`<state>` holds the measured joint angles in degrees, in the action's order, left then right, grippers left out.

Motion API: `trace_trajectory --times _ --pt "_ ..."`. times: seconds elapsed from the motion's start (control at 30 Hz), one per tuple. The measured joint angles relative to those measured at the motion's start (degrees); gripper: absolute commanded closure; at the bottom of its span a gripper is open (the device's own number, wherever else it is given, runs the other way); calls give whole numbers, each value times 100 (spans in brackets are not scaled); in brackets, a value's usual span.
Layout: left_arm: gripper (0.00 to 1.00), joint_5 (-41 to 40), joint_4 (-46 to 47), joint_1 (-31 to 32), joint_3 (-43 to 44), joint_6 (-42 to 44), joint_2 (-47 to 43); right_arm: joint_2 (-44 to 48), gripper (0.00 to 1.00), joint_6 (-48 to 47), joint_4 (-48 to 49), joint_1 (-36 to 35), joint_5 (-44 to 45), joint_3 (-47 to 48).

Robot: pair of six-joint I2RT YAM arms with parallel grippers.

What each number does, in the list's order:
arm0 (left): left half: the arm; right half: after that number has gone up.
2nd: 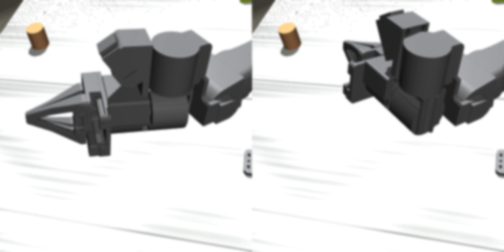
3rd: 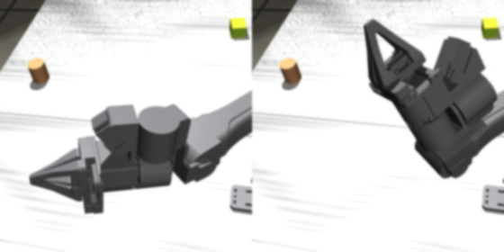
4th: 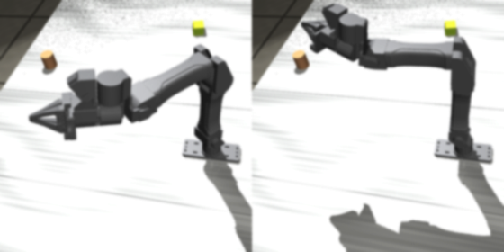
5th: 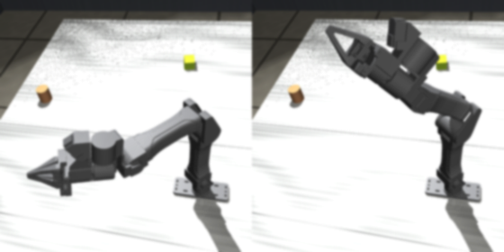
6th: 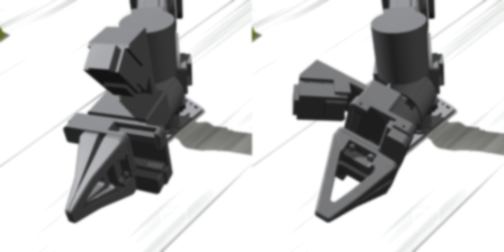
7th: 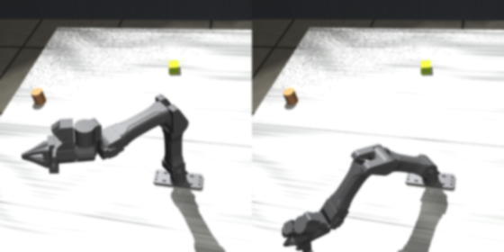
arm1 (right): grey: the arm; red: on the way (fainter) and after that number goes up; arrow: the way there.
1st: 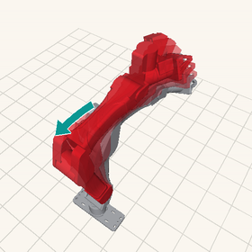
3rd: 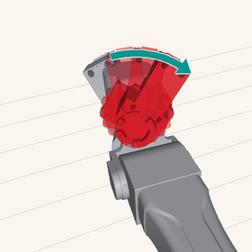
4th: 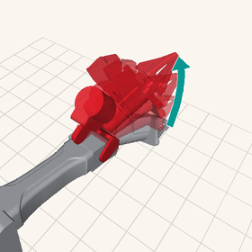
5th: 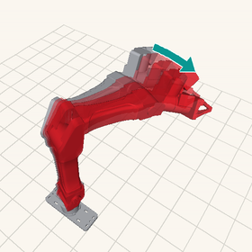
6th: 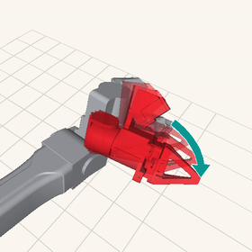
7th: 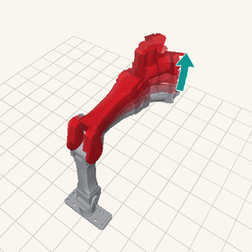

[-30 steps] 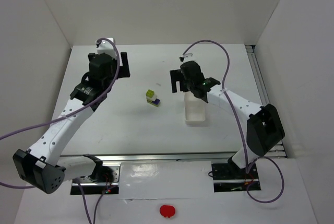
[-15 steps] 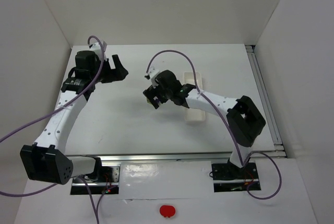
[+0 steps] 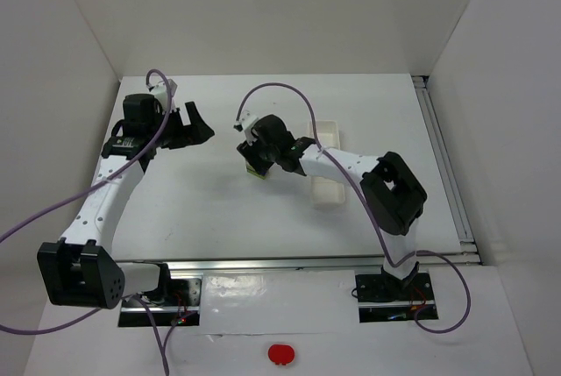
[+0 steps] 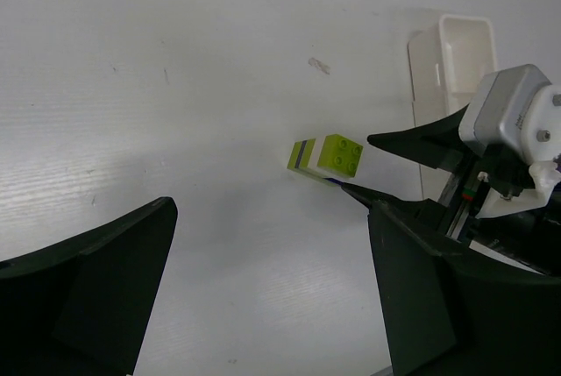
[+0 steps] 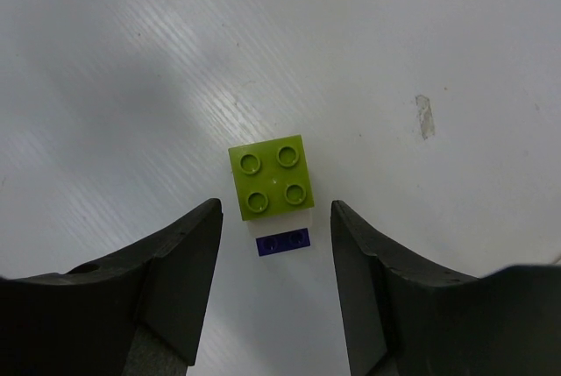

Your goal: Sort the legos into containers by color

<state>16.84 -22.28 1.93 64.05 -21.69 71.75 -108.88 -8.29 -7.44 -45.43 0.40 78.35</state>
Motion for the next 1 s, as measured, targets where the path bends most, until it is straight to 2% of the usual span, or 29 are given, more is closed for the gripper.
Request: trace_trajectory --times 0.27,0.43,0.73,0.77,0.9,0.97,1.0 --pt "0 46 4 -44 0 -11 -70 -173 42 87 219 4 0 17" --pt "0 105 4 -52 0 -87 -72 -212 52 146 280 7 -2 42" --pt "0 146 4 -52 0 -94 -72 -400 52 208 361 7 22 227" --pt "0 146 4 -52 0 -94 -72 -411 56 210 363 7 24 236" --pt "0 149 35 -52 -76 -94 -76 -417 57 249 363 7 35 240" --pt "0 153 35 -52 -120 -90 -76 -417 62 271 363 7 50 245" --pt "0 155 35 -52 -136 -87 -76 -417 68 291 361 7 66 245"
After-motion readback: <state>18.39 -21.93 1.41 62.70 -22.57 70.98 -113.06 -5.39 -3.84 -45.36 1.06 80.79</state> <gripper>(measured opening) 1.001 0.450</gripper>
